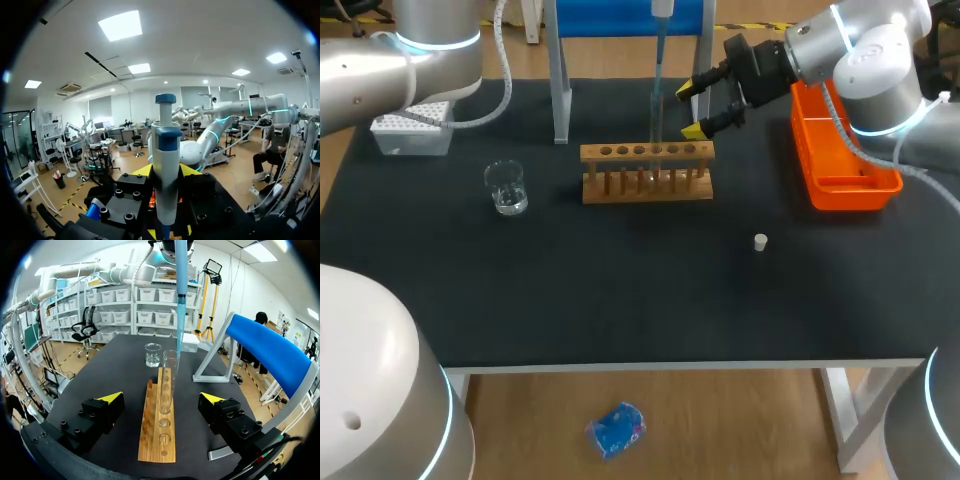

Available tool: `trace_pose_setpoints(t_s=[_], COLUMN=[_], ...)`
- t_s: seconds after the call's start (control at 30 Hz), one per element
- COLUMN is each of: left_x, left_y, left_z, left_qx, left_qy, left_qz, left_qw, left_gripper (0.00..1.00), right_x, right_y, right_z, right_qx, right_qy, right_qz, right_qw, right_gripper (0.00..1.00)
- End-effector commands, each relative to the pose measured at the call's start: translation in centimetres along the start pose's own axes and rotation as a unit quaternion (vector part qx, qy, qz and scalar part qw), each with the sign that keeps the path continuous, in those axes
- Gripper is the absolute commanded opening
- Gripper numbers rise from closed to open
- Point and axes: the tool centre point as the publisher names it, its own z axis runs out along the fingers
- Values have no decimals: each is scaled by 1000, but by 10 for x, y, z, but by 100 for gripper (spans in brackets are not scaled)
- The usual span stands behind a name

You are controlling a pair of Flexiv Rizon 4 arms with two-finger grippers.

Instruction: Invert the test tube, pick up the pipette, mount the tip to pipette, aspirate from beaker and dispense into the tube, eject the tip, return the pipette, and cap with the stopper.

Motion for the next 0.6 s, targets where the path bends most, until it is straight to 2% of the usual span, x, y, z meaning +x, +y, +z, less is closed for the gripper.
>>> trace_pose_setpoints(t_s=[0.03, 0.37, 0.6], left_x=[1, 8, 27], left_y=[-8, -37, -57], left_z=[-1, -1, 8], left_qx=[-4, -12, -18], left_qy=[0, -6, -4], left_qz=[1, 12, 12], left_qw=[1000, 1000, 1000], left_gripper=[0, 0, 0], right_x=[-1, -1, -1], right_y=[-1, -1, -1], right_z=[0, 0, 0], right_qx=[0, 0, 0], right_qy=[1, 1, 1], right_qz=[0, 0, 0], right_qw=[1000, 1000, 1000], right_gripper=[100, 100, 100])
